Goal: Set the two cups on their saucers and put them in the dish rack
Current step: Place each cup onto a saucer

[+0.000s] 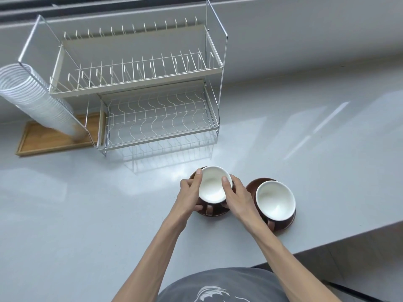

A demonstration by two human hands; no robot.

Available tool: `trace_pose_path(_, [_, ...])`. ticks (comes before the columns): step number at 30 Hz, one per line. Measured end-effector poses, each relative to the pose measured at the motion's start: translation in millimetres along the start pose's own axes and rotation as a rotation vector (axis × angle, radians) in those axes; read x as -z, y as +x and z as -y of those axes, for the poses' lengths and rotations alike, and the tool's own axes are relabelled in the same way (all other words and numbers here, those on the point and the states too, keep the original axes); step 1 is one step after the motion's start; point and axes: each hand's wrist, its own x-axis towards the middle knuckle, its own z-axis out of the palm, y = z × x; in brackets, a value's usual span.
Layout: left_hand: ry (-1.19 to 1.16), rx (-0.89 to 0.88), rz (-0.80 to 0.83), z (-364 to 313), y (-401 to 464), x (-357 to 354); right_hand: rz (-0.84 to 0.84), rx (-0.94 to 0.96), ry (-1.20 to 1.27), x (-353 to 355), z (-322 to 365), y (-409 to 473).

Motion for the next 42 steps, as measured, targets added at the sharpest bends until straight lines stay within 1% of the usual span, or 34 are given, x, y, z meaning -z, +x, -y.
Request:
trace_pose_path(7, [0.035,-0.01,-0.003,4.4,-0.5,5.9,0.016,0.017,-0.044,1.1,0.7,-1.7])
trace_pose_path(10, [0.107,-0.032,-0.003,5.2,-0.8,11.4,-0.008,0.028,-0.149,4.2,3.2,-1.0])
trace_pose_path(12, [0.318,-0.082,-0.039,6.1,1.8,17.8,-0.08,0.06,-0.331,7.2,6.5,-2.4])
trace_pose_path(14, [0.626,-0.158,-0.151,4.4,5.3,23.3,-0.177,0.084,-0.508,8.1,9.8,-5.0])
trace_pose_path(15, [0.741,-0.194,-0.216,2.7,7.4,24.8,-0.203,0.083,-0.525,8.0,11.6,-6.7])
trace_pose_path(17, [0.816,-0.254,-0.292,-0.9,12.1,26.7,-0.204,0.065,-0.469,5.2,10.7,-7.2])
trace_pose_path(19, [0.775,-0.279,-0.29,-3.5,17.6,28.7,-0.158,0.031,-0.38,2.2,6.2,-3.6])
trace_pose_path(21, [0.702,-0.263,-0.225,-4.6,23.1,29.6,-0.118,-0.007,-0.29,-0.6,3.1,0.5])
trace_pose_path(24, [0.594,-0.2,-0.102,-5.0,30.3,28.7,-0.08,-0.035,-0.207,-2.4,3.4,3.7])
trace_pose_path(27, [0.446,-0.117,0.005,-2.8,34.0,28.9,-0.083,-0.042,-0.205,-2.1,5.1,6.5])
trace_pose_path(31, [0.355,-0.063,0.029,2.7,39.3,36.9,-0.082,-0.021,-0.197,-1.3,9.9,12.6])
trace_pose_path(34, [0.297,-0.033,0.04,3.9,42.6,41.4,-0.05,0.017,-0.198,-0.3,17.7,18.9])
trace_pose_path(38, [0.245,-0.028,0.014,2.0,43.7,44.3,0.004,0.038,-0.203,-0.9,27.7,31.4])
trace_pose_path(42, [0.194,-0.039,-0.05,-7.5,41.2,52.0,0.042,0.08,-0.183,-2.2,46.8,40.5])
